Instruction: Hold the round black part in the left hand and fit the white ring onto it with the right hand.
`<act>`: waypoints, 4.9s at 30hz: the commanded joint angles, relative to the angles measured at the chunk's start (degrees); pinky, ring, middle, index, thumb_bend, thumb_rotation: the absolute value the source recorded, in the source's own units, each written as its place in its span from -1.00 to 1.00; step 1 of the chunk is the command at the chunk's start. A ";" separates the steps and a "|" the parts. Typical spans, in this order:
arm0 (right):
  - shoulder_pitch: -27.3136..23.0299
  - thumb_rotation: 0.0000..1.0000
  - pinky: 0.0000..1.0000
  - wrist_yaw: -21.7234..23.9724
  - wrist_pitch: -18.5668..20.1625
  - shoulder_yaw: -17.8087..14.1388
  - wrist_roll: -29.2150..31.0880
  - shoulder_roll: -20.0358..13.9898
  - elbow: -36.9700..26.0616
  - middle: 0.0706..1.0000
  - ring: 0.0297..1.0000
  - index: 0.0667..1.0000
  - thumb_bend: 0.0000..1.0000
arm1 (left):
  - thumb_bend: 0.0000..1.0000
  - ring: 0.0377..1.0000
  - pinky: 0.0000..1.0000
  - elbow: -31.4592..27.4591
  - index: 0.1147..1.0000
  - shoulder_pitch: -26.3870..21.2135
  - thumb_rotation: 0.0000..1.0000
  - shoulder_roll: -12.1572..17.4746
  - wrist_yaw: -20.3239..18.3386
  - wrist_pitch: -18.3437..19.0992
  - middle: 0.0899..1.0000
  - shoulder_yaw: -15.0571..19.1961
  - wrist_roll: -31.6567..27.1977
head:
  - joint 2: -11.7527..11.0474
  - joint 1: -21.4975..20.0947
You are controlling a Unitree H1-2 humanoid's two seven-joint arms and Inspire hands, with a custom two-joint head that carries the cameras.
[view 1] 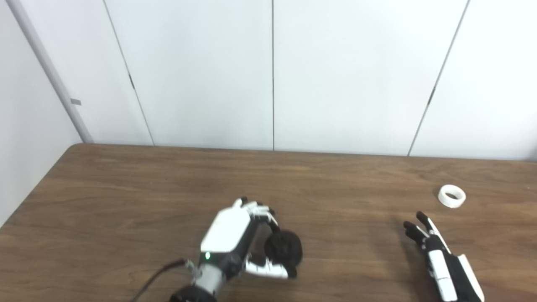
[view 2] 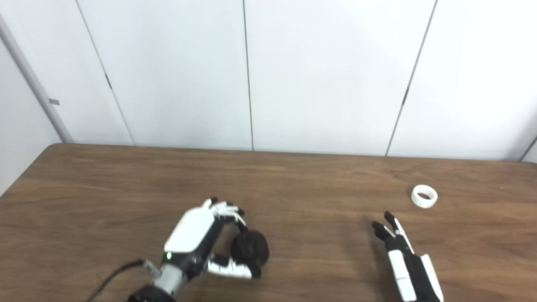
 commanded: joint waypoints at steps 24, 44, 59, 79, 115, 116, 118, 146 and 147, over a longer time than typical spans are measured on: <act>-1.84 1.00 1.00 -1.37 7.57 1.50 -2.22 2.00 -8.74 0.80 0.83 0.93 0.14 | 0.04 0.76 1.00 1.35 -0.16 10.37 -0.90 -2.99 5.07 -8.73 0.58 -1.38 6.21 | 5.44 -5.45; -7.68 0.02 0.74 -2.57 12.71 1.03 -17.54 -4.92 -12.12 0.76 0.78 0.64 0.29 | 0.04 0.79 1.00 0.50 -0.16 10.61 -0.90 -2.56 3.32 -9.10 0.58 0.60 5.15 | 8.12 -11.04; -19.04 -0.40 0.98 2.11 17.41 1.25 -31.69 -18.05 -5.74 0.89 1.00 0.44 0.56 | 0.04 0.77 1.00 -0.06 -0.16 10.97 -0.90 -1.39 2.22 -11.54 0.57 3.13 4.71 | 8.51 -17.24; -31.69 -0.38 1.00 11.28 21.84 5.90 -39.17 -25.18 11.93 1.00 1.00 0.44 0.70 | 0.04 0.75 1.00 -1.80 -0.16 12.12 -0.90 -1.15 0.88 -13.39 0.53 5.87 1.98 | 8.05 -23.47; -42.81 -0.36 1.00 14.93 21.87 9.87 -46.21 -24.68 32.52 0.99 1.00 0.47 0.64 | 0.04 0.75 1.00 -2.56 -0.16 13.39 -0.90 -1.37 -1.22 -13.77 0.52 7.53 2.14 | 6.12 -25.05; -42.83 -0.36 1.00 15.12 21.87 9.75 -46.33 -24.66 32.56 0.99 1.00 0.47 0.64 | 0.04 0.75 1.00 -2.58 -0.16 13.42 -0.90 -1.36 -1.22 -13.83 0.52 7.58 2.06 | 6.16 -25.04; -42.81 -0.35 1.00 15.53 21.88 9.57 -46.62 -24.63 32.66 0.98 1.00 0.46 0.64 | 0.04 0.75 1.00 -2.79 -0.16 13.46 -0.90 -1.41 -1.49 -13.62 0.52 7.62 2.22 | 6.22 -25.00; -42.25 -0.36 1.00 15.40 21.82 10.57 -44.66 -24.51 32.48 0.90 1.00 0.36 0.59 | 0.04 0.76 1.00 -2.65 -0.16 13.53 -0.90 -1.96 -1.16 -14.23 0.52 7.36 2.44 | 6.62 -23.30; -42.21 -0.36 1.00 15.58 21.83 10.65 -44.83 -24.56 32.43 0.90 1.00 0.36 0.59 | 0.04 0.76 1.00 -2.72 -0.16 13.53 -0.90 -2.00 -1.21 -14.15 0.52 7.33 2.53 | 6.62 -23.30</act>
